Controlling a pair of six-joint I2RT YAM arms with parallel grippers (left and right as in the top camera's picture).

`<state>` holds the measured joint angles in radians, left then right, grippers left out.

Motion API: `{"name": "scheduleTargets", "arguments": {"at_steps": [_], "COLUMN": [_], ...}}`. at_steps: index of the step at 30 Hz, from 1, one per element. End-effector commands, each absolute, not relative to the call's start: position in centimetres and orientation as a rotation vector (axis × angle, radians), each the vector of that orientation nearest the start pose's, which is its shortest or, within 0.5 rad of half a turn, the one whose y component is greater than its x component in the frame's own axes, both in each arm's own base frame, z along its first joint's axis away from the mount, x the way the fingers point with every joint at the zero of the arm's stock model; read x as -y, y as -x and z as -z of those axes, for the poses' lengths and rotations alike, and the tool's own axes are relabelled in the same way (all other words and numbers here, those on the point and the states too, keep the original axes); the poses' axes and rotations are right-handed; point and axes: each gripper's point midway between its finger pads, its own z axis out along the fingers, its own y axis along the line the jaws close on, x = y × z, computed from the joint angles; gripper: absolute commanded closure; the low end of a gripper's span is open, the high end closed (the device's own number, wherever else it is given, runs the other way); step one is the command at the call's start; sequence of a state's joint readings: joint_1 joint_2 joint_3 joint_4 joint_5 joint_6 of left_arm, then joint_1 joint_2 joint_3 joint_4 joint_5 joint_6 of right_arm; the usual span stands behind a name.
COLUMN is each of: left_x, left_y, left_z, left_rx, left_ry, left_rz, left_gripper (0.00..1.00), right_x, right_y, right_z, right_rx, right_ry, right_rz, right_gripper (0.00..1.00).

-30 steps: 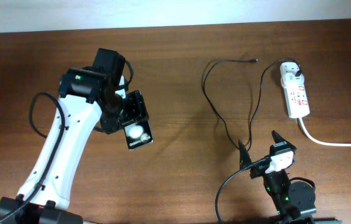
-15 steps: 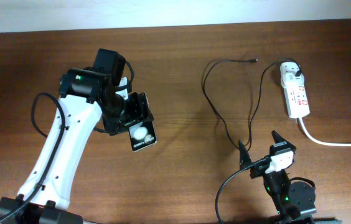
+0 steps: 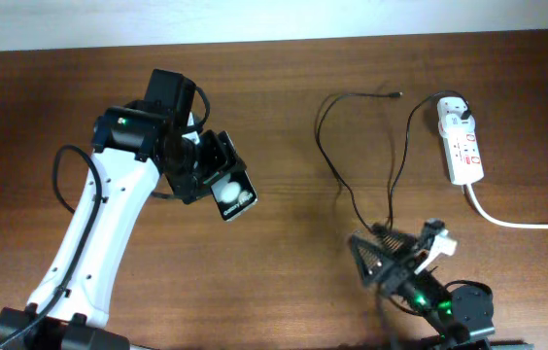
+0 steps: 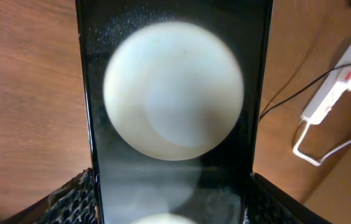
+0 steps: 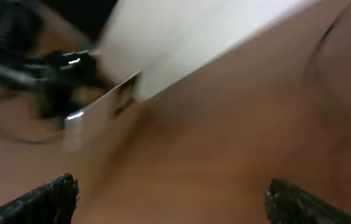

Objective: Plug charger to phone and switch on socket
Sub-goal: 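Reach the right gripper to the black cable and grasp its USB-C end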

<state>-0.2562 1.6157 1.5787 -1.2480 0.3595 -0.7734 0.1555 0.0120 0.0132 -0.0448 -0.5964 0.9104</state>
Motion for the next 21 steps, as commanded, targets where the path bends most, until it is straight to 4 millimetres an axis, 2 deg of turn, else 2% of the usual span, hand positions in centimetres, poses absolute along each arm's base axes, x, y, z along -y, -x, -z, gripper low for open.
{"name": "scheduleTargets", "arguments": {"at_steps": [1, 2, 3, 5, 8, 11, 13, 15, 17, 19, 20, 21], "left_x": [15.0, 15.0, 15.0, 15.1, 15.3, 15.3, 15.2, 15.0, 15.0, 15.0, 15.0, 15.0], "left_y": [-32.2, -32.5, -32.6, -32.8, -32.9, -33.2, -33.3, -33.4, -33.4, -33.4, -33.4, -33.4], "left_z": [-21.6, -21.7, -21.7, -21.8, -21.8, -21.9, -21.9, -21.8, -21.8, -21.8, -21.8, -21.8], "left_rx": [-2.842, -2.826, -2.822, -2.812, -2.797, -2.788, -2.781, -2.776, -2.776, -2.776, -2.776, -2.776], "left_ry": [0.797, 0.818, 0.821, 0.833, 0.887, 0.882, 0.881, 0.885, 0.885, 0.884, 0.884, 0.884], "left_rz": [0.755, 0.759, 0.761, 0.767, 0.78, 0.786, 0.776, 0.754, 0.754, 0.754, 0.754, 0.754], "left_gripper": [0.38, 0.36, 0.36, 0.37, 0.37, 0.37, 0.37, 0.37, 0.37, 0.37, 0.37, 0.37], "right_x": [-15.0, -14.6, -14.8, -14.8, -15.1, -16.6, -19.9, -24.3, -26.0, -28.3, -29.4, -29.9], "right_y": [-17.5, -18.1, -17.8, -17.6, -18.6, -21.2, -24.1, -26.6, -28.5, -29.4, -30.1, -30.4], "right_z": [-16.8, -17.2, -18.4, -20.1, -20.8, -21.5, -22.1, -23.0, -23.0, -23.5, -22.9, -22.7], "right_rx": [-1.857, -1.811, -1.753, -1.736, -1.859, -2.003, -2.1, -2.141, -2.12, -2.05, -2.031, -2.024], "right_ry": [-0.262, -0.223, -0.088, -0.068, -0.119, -0.093, -0.026, -0.012, -0.058, -0.053, -0.085, -0.12], "right_rz": [-1.612, -1.539, -1.494, -1.498, -1.478, -1.411, -1.314, -1.183, -1.05, -1.049, -1.038, -1.064], "right_gripper": [0.01, 0.01, 0.02, 0.07, 0.1, 0.13, 0.15, 0.16, 0.16, 0.18, 0.23, 0.24]}}
